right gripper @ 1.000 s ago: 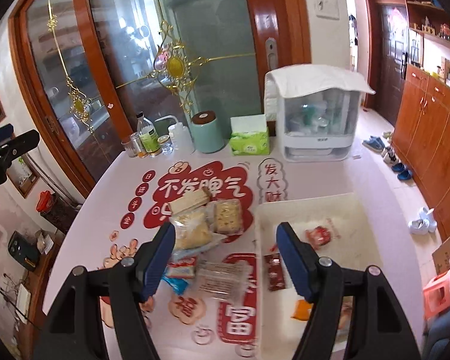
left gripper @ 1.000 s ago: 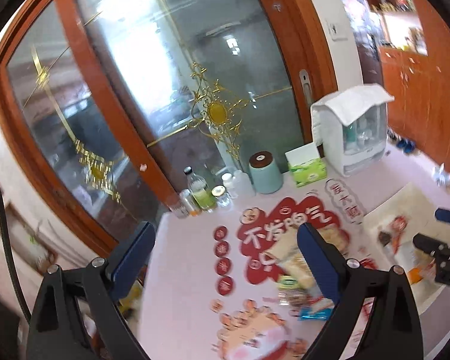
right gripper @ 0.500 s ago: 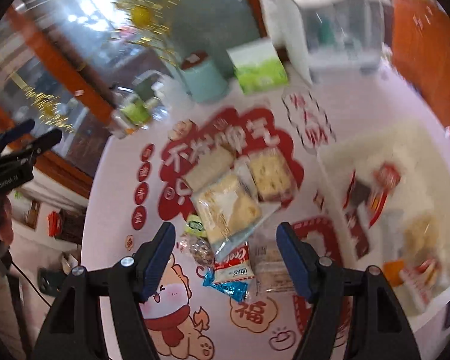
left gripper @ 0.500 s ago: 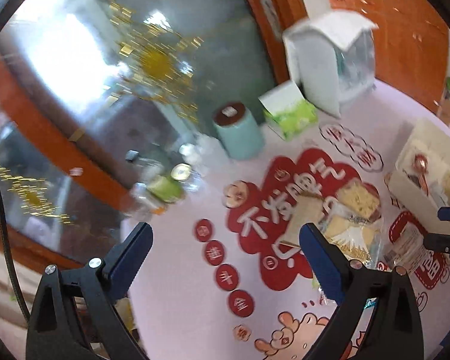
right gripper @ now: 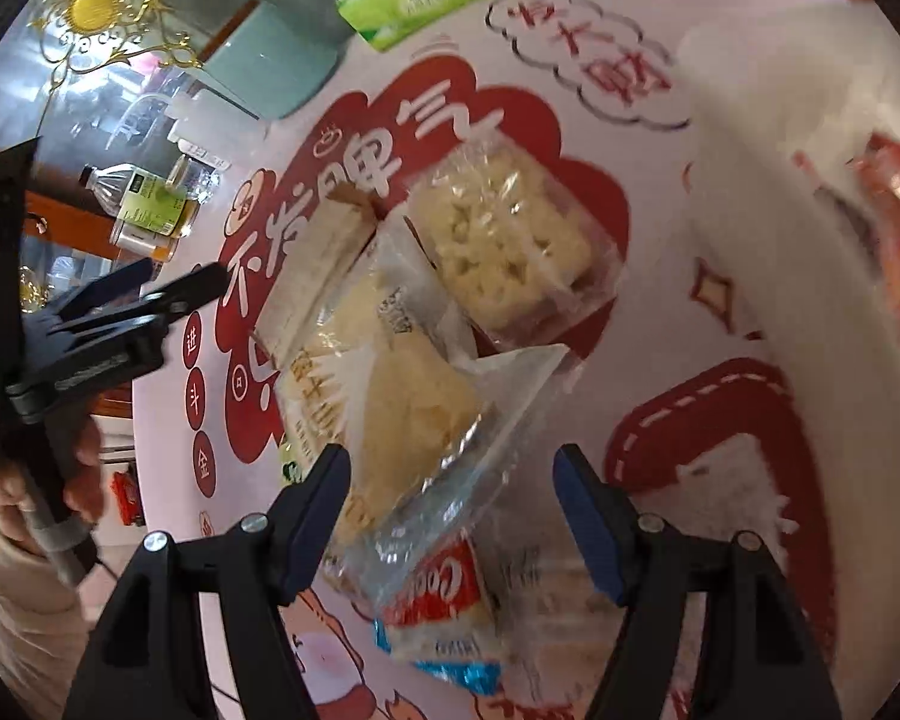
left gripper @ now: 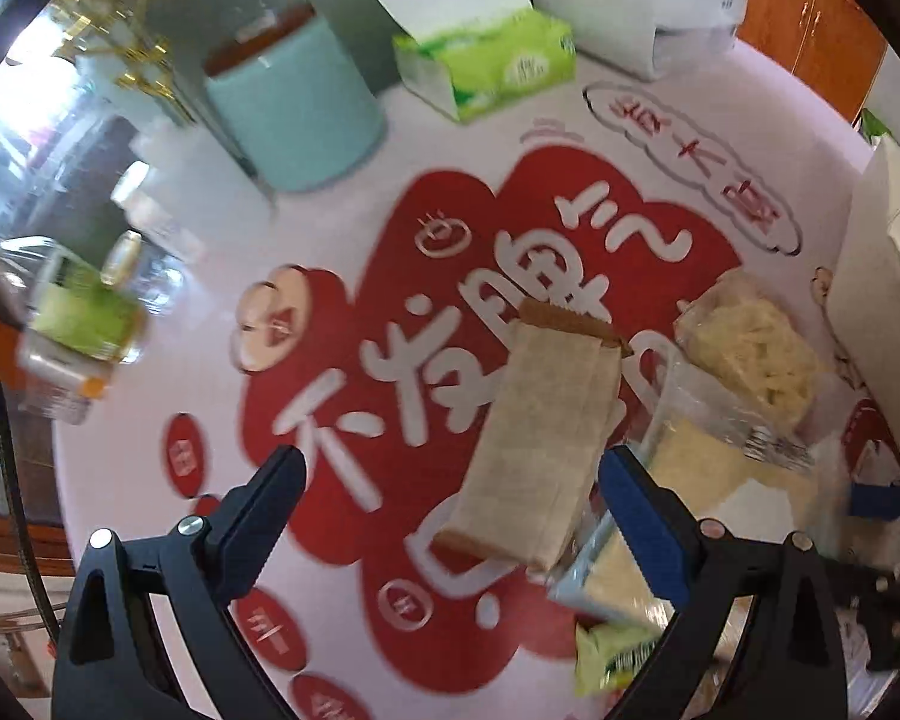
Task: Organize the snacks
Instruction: 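Grasp the brown paper bread bag with the left gripper while the right grasps a clear bread bag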
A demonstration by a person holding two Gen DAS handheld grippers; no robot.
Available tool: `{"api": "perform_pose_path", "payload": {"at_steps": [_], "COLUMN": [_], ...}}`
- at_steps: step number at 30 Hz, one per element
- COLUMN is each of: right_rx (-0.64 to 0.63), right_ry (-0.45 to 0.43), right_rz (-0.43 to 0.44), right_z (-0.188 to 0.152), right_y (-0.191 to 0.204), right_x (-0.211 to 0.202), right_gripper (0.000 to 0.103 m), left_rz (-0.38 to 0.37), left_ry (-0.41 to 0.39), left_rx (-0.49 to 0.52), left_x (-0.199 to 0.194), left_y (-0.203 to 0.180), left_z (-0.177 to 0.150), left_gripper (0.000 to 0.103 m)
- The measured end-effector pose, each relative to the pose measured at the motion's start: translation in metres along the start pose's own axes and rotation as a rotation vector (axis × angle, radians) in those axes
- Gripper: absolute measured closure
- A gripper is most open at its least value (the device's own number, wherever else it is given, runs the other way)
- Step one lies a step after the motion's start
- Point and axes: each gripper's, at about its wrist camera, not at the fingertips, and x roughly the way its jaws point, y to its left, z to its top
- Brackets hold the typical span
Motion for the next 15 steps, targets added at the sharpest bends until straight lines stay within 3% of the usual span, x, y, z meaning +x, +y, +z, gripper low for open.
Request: {"api": "perform_pose_path", "payload": {"at_steps": [5,12,15], "right_rx": [-0.050,-0.114,-0.138], "right_ry": [-0.026,-0.078,-0.096], "right_rz": [0.024,0.013,0.011], "right_z": [0.004,0.004,0.004], "right_y": [0.007,0.016,0.020], "right_x": [0.015,0.027,0.030], "right_gripper": [0.032,0.032,0.039], "left_rz": [-0.030,-0.168,-0.149], "left_ry": [0.022,0.032,0.031], "left_rx": [-0.017,-0.063,-0.039], "left_x": [0.036,0.054,0.059], "left_y": [-0.003,-0.001,-0.005], "left_z": [0.004,0.010,0.010], "left_gripper": [0.005,0.005,0.006]}}
